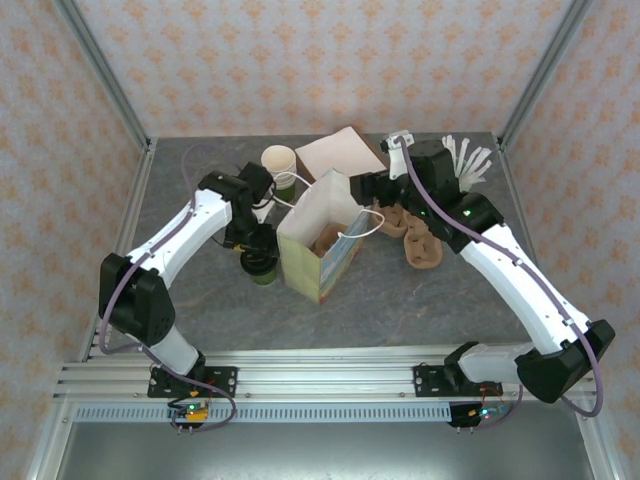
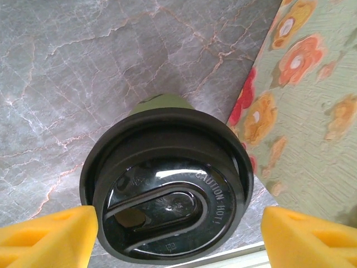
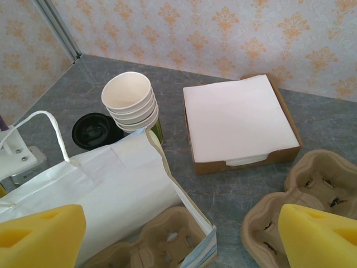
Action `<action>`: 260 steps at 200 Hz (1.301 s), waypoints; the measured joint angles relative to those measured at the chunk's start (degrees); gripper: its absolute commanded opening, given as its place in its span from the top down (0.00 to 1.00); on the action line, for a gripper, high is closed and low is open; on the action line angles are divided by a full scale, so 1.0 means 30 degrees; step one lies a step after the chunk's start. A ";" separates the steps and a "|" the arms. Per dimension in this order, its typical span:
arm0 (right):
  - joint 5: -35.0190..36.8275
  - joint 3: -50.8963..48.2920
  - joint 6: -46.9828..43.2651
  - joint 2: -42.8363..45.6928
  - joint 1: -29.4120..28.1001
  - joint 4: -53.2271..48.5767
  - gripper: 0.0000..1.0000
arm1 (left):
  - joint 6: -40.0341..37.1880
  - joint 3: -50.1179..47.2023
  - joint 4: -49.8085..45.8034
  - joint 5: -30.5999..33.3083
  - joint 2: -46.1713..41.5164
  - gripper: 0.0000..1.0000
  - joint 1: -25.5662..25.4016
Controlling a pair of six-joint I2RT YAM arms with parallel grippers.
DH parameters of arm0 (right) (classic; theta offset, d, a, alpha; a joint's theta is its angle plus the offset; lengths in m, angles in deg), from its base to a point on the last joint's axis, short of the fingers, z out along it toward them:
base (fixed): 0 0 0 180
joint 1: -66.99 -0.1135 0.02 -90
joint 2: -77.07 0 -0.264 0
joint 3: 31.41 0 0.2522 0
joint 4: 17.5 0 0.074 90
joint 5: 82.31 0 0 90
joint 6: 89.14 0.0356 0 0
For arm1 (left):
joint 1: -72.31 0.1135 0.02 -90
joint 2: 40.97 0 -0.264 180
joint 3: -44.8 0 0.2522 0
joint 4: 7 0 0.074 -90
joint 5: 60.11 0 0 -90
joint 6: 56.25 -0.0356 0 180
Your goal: Pack the takeout coffee
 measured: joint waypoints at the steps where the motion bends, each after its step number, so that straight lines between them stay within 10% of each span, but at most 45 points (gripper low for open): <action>1: 0.0007 0.0000 0.0000 0.0000 0.0000 0.0000 0.10 | 0.0000 0.0007 -0.0007 0.0007 0.0015 0.21 0.0000; 260: 0.0007 -0.0226 0.0007 -0.0015 0.0000 0.0131 0.10 | -0.0991 0.0576 -0.0991 0.0510 0.1231 0.13 -0.0219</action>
